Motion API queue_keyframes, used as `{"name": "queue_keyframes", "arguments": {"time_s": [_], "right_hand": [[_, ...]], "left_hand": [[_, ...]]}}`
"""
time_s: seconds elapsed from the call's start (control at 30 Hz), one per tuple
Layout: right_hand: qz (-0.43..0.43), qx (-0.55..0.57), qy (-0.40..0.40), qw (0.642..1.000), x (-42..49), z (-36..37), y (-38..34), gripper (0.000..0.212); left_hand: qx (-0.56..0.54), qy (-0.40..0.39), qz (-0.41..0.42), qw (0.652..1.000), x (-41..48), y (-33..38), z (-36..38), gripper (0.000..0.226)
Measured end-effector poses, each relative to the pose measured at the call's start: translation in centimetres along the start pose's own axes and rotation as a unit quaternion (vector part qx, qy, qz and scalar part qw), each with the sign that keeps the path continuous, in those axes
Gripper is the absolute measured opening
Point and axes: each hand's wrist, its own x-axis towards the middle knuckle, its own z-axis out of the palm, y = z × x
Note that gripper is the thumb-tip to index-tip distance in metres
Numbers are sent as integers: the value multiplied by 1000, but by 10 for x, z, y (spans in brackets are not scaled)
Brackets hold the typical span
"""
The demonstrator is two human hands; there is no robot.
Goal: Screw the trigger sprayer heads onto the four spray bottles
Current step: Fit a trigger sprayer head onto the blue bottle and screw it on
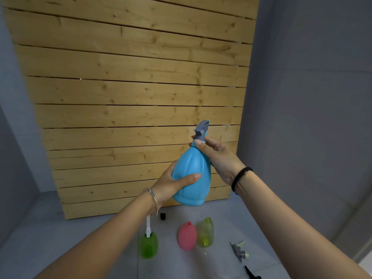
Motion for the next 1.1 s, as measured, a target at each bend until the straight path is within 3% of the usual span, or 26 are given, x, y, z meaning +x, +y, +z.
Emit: {"name": "queue_keyframes", "arguments": {"time_s": [0.17,0.33,0.53,0.73,0.83,0.87,0.97,1.1], "right_hand": [[48,-3,-66,997,0,-4,4,36],[115,43,-37,992,16,-3,10,62],[159,52,-43,985,39,1,46,54],[212,22,-77,974,64,-4,106,45],[236,7,-76,969,75,-10,140,44],[240,3,-73,968,79,-11,150,43],[248,-21,-86,965,90,-13,186,43],[261,-61,-96,959,103,-15,240,53]], "left_hand": [[13,10,-1,1000,2,-14,-5,83],[43,31,-5,999,12,-29,-16,84],[88,15,-7,996,24,-65,-31,86],[131,25,-96,986,36,-107,-62,63],[138,56,-142,979,51,-138,-87,31],[136,69,-158,975,55,-147,-96,30],[166,89,-210,960,65,-187,-119,55],[162,116,-237,951,71,-238,-139,53]]}}
